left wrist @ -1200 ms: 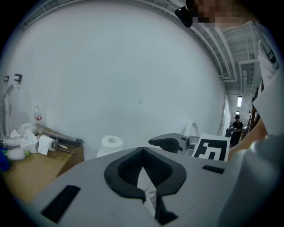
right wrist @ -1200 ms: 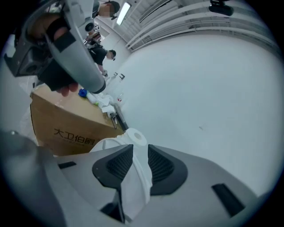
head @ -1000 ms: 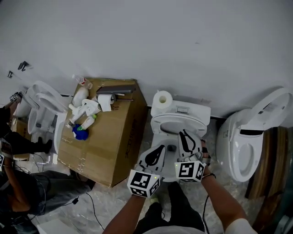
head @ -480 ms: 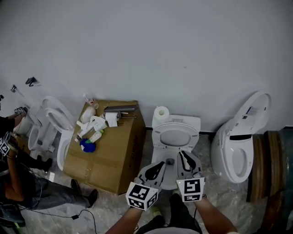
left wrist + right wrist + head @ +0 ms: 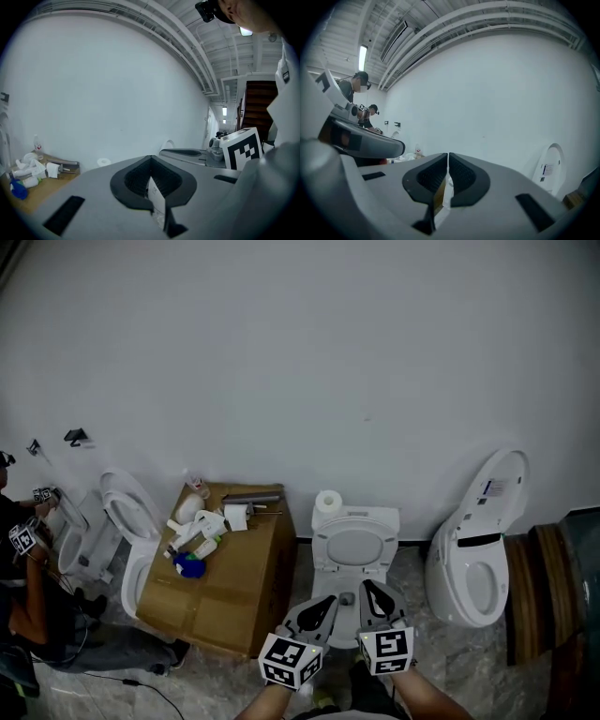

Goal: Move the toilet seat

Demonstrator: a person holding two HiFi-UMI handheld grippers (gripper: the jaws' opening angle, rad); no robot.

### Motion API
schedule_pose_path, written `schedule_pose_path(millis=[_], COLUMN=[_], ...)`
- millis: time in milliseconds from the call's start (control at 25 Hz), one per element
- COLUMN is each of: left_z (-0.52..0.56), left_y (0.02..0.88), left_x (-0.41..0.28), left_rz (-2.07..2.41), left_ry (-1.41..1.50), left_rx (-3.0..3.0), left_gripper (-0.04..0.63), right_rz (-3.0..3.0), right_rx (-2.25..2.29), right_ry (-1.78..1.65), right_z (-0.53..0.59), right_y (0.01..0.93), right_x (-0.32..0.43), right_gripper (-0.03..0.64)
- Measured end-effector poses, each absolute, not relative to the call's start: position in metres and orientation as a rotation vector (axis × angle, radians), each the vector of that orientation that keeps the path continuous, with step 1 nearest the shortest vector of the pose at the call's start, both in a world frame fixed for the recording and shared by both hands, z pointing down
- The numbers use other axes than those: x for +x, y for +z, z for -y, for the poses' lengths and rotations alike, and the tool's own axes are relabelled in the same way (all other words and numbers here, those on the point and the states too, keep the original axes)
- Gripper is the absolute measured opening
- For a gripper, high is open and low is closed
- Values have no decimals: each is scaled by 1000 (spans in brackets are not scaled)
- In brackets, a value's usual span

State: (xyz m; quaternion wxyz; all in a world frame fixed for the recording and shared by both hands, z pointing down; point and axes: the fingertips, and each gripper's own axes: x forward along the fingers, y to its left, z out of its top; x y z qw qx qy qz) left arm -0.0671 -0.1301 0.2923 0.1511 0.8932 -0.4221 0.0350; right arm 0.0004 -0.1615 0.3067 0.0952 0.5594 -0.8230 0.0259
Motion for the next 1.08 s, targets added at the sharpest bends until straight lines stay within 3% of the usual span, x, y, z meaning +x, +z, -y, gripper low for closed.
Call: schedule_pose_path(millis=[1080], left_z=[105], left_y=[238], left_x=[-82], left_rz=[1223], left_ry=[22], left_rx=[2657], left_gripper=[8], right_rz=[2502], right_rx=[1699], right_ry=[78], right_z=[127], right_y=[252], right_x=[-17], right_gripper=[15])
